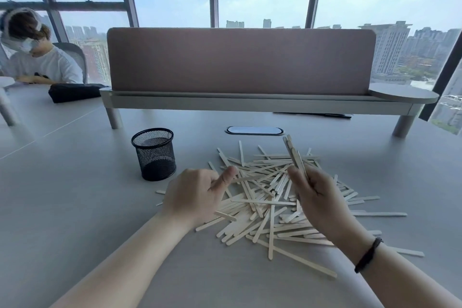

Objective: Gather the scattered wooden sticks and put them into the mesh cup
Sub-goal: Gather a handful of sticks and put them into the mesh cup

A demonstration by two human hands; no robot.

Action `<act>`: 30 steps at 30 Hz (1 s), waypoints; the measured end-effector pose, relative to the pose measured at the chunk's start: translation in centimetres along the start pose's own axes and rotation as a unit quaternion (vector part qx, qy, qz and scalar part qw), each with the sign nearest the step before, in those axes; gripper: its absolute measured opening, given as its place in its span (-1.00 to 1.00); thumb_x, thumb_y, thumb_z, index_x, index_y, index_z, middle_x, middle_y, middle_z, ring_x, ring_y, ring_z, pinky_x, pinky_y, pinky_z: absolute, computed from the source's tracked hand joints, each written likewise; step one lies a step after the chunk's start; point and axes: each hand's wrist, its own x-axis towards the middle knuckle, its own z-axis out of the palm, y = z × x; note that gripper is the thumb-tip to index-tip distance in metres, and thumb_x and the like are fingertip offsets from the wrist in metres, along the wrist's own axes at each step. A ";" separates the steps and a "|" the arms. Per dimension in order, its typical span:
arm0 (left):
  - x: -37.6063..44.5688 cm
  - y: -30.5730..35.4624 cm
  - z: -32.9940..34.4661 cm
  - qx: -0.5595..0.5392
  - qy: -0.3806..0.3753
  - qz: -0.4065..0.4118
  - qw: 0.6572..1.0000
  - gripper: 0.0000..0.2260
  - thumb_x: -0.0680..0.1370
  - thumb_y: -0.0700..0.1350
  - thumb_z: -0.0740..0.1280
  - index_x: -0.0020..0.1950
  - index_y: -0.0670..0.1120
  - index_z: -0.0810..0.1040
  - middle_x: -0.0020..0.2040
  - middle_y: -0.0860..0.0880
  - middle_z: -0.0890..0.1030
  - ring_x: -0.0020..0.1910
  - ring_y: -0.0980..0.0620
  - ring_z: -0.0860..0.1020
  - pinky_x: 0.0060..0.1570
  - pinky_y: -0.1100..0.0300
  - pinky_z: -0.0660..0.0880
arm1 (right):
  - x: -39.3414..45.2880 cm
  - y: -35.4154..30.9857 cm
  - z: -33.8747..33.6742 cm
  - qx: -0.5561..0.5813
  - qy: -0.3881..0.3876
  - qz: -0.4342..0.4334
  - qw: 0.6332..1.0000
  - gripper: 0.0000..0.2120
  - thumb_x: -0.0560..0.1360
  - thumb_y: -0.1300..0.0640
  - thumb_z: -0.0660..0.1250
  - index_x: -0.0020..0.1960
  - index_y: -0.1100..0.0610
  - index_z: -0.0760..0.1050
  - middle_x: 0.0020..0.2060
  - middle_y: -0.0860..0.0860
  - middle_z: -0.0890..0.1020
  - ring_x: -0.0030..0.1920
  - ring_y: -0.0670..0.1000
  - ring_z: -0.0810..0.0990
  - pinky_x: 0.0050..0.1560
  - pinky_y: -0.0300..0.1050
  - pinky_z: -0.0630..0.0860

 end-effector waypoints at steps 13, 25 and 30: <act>-1.8 0.8 -1.2 -0.174 0.056 0.070 0.981 -0.34 0.56 0.45 0.00 -0.47 -0.07 0.14 -0.56 0.02 0.18 -0.55 0.10 0.17 -0.50 0.12 0.08 | 0.0 -1.8 0.7 0.038 0.035 0.073 0.996 -0.36 0.46 -0.28 0.15 -0.35 0.32 0.25 -0.56 -0.07 0.25 -0.55 -0.07 0.22 -0.53 -0.20 0.19; 1.2 -3.6 -6.3 -0.619 0.201 -0.289 0.703 -0.27 0.51 0.49 -0.03 -0.51 -0.11 0.33 -0.63 0.01 0.14 -0.65 0.05 0.09 -0.49 0.29 0.04 | 9.9 -13.6 13.3 0.107 -0.082 0.036 0.990 -0.55 0.54 -0.11 0.37 -0.41 0.14 0.47 -0.58 0.13 0.58 -0.54 0.07 0.61 -0.39 -0.03 0.58; 1.6 -6.3 -7.9 -0.719 0.233 -0.295 0.585 -0.29 0.52 0.49 -0.05 -0.51 -0.08 0.20 -0.60 0.02 0.08 -0.65 0.07 0.04 -0.52 0.33 0.00 | 15.1 -17.6 18.6 0.073 -0.048 -0.044 0.995 -0.59 0.55 -0.06 0.35 -0.38 0.16 0.50 -0.51 0.15 0.64 -0.45 0.10 0.67 -0.30 0.04 0.64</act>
